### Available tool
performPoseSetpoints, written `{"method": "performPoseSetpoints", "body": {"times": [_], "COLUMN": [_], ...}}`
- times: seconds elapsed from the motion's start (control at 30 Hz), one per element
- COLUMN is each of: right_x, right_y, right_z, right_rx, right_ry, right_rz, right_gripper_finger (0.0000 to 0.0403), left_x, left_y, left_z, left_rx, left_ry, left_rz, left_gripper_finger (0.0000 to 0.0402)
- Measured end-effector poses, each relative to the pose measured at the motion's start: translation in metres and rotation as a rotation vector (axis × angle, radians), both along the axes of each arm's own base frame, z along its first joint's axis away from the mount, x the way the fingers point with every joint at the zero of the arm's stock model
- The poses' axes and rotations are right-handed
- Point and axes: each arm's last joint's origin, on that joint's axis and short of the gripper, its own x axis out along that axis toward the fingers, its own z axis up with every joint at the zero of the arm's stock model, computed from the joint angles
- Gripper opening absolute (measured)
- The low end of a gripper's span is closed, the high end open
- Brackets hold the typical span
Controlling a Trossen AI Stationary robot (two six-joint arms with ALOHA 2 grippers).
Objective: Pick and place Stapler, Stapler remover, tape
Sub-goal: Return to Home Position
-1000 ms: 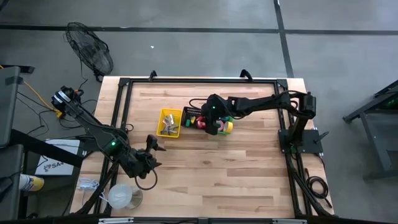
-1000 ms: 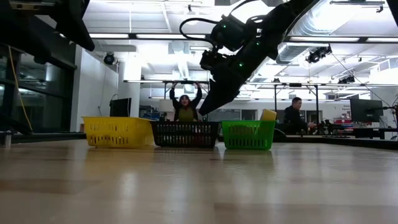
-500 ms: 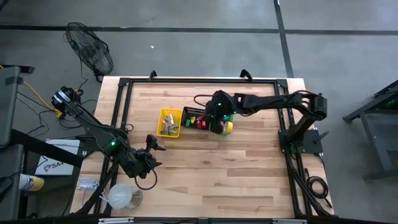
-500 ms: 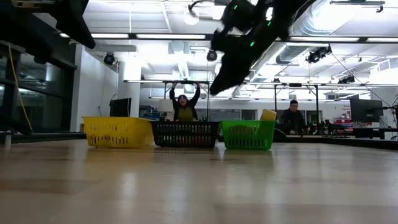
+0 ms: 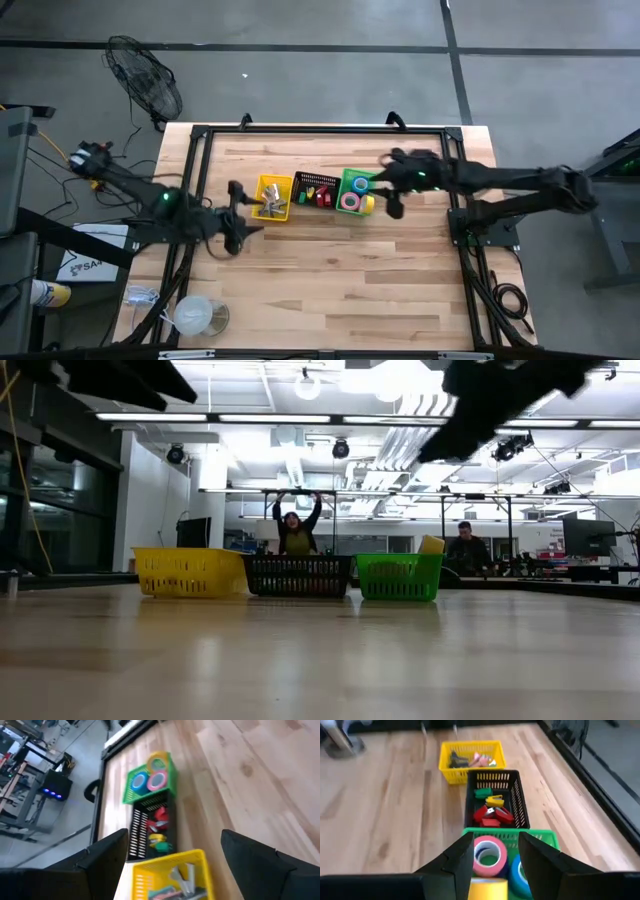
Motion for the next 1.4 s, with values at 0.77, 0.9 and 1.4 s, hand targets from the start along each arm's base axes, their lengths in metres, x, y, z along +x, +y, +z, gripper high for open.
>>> {"method": "performPoseSetpoints", "body": {"times": [0.77,0.9,1.4], "right_x": [-0.093,-0.091,-0.101], "right_y": [0.024,0.024,0.025], "right_z": [-0.029,-0.039,-0.092], "right_rx": [0.089,0.08,0.095], "right_ry": [-0.394,-0.468,-0.595], "right_rz": [0.072,0.09,0.059], "right_gripper_finger": [0.0145,0.0147,0.0146], "left_x": [-0.063,-0.073,-0.076], "left_y": [0.071,0.073,0.075], "left_z": [-0.056,-0.068,-0.088], "left_rx": [-0.11,-0.091,-0.059], "left_ry": [-0.415,-0.466,-0.436], "left_rz": [-0.152,-0.148,-0.08], "left_gripper_finger": [0.0315,0.0315,0.0315]}}
